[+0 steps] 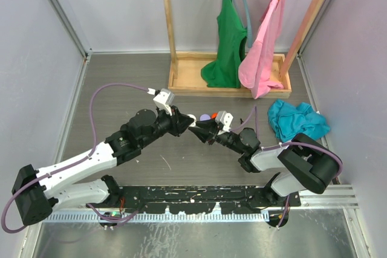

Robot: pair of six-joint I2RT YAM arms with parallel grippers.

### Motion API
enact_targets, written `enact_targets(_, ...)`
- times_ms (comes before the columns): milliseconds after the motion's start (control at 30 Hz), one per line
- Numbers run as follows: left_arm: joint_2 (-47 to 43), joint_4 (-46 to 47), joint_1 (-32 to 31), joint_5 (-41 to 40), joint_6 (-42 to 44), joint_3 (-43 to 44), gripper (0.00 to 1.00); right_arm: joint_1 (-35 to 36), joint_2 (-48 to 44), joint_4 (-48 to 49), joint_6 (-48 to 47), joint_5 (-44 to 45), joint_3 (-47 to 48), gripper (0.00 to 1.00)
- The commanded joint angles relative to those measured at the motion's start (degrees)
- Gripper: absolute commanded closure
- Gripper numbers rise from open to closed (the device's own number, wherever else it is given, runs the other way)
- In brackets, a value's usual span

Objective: Insert the wireless bluetooth earbuds into the charging case
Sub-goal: Place the earbud in the charging case.

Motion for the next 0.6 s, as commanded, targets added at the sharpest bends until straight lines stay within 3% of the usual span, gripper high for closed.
enact_targets(0, 0.4, 4.6, -1.0, -3.7, 2.3, 0.6, 0.91, 0.5, -0.8, 5.6, 0.5, 0.8, 1.5, 0.99)
enact_targets(567, 2.5, 4.2, -3.3, -8.2, 5.8, 0.7, 0.90, 0.5, -1.9, 5.7, 0.7, 0.8, 1.5, 0.99)
